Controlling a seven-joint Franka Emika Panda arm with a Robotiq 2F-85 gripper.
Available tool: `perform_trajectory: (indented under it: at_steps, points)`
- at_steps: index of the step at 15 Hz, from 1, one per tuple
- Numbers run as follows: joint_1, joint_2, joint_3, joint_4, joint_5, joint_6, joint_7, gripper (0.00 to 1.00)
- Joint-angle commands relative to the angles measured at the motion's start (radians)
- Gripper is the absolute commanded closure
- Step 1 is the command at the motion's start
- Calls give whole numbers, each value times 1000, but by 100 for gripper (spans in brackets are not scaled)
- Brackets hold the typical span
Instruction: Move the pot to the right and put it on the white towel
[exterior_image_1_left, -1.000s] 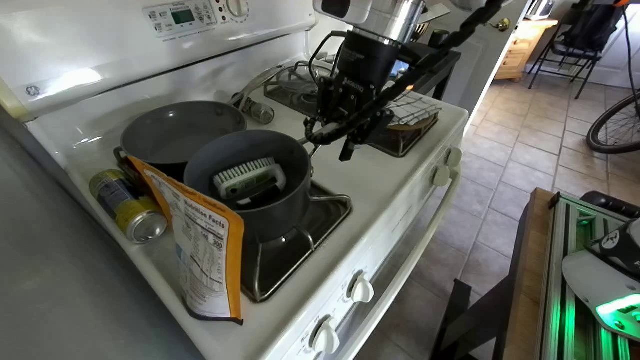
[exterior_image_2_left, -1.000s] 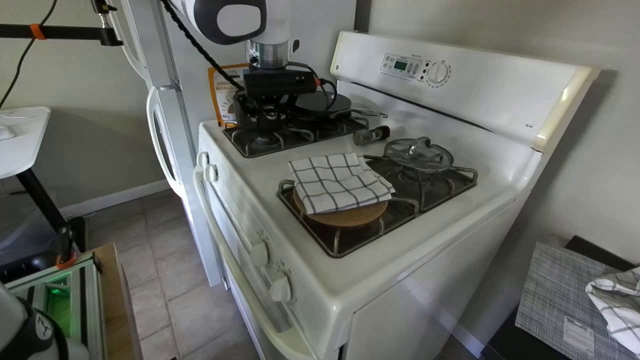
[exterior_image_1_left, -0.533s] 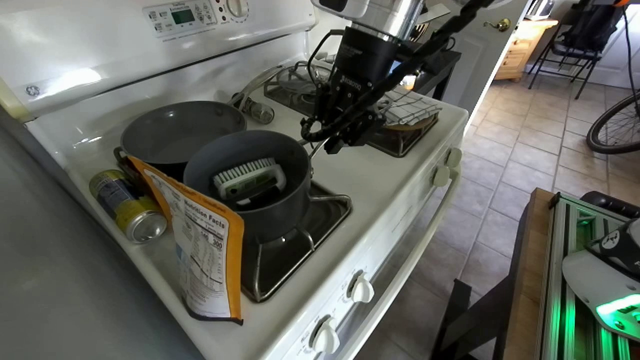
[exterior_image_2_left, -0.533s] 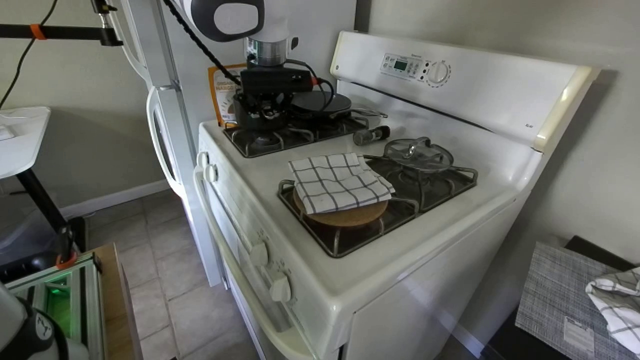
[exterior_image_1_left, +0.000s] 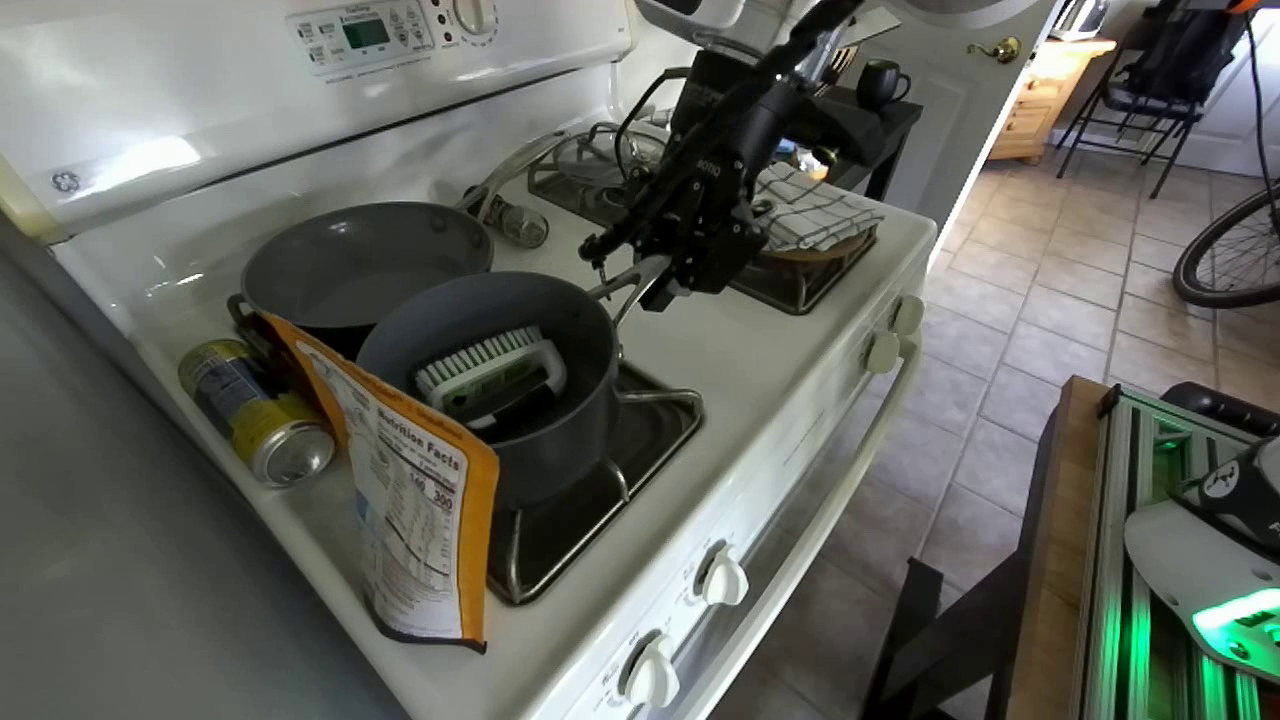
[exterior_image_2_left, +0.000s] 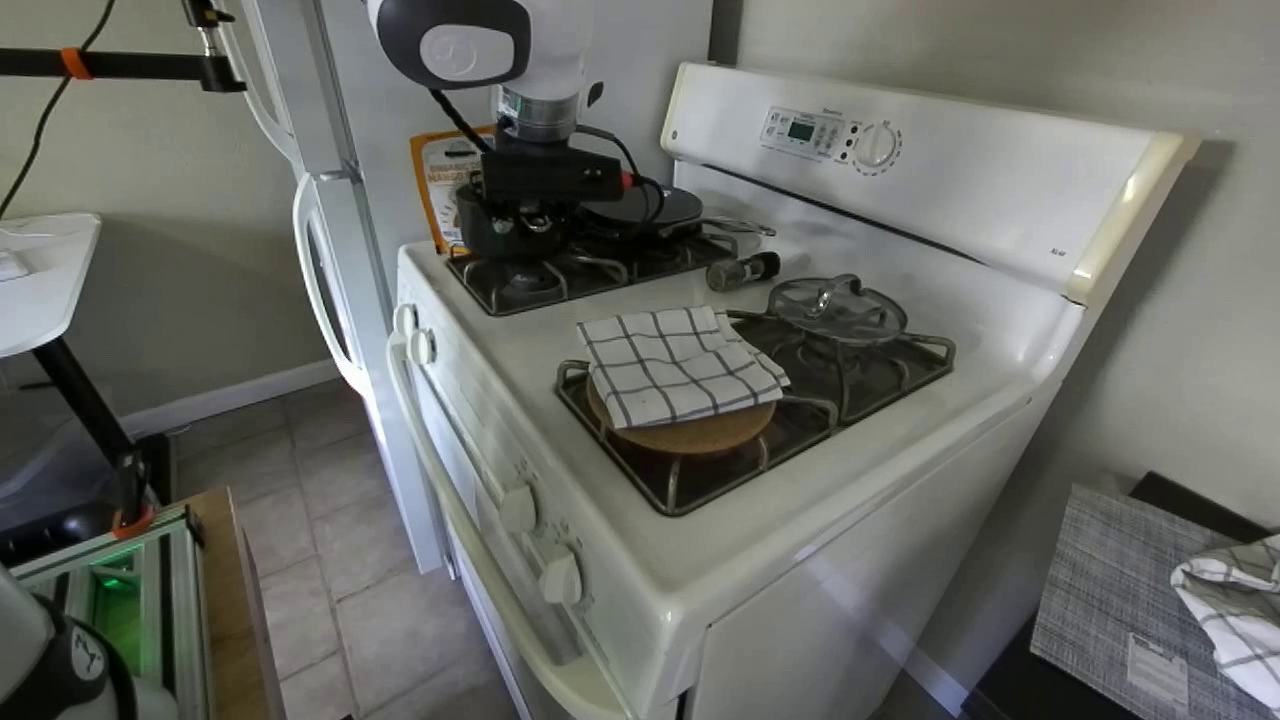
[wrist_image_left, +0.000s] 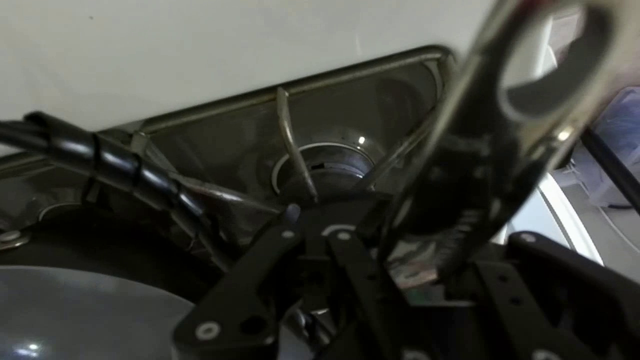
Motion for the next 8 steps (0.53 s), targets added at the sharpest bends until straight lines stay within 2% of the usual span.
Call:
perform_trajectory:
  at_steps: [1,4,8]
  points:
    - [-17,-45,8,-34,74,21,-123,99]
    - [-21,-47,11,-42,97,37,-189,99]
    - [-25,-57,4,-50,203,30,-242,99]
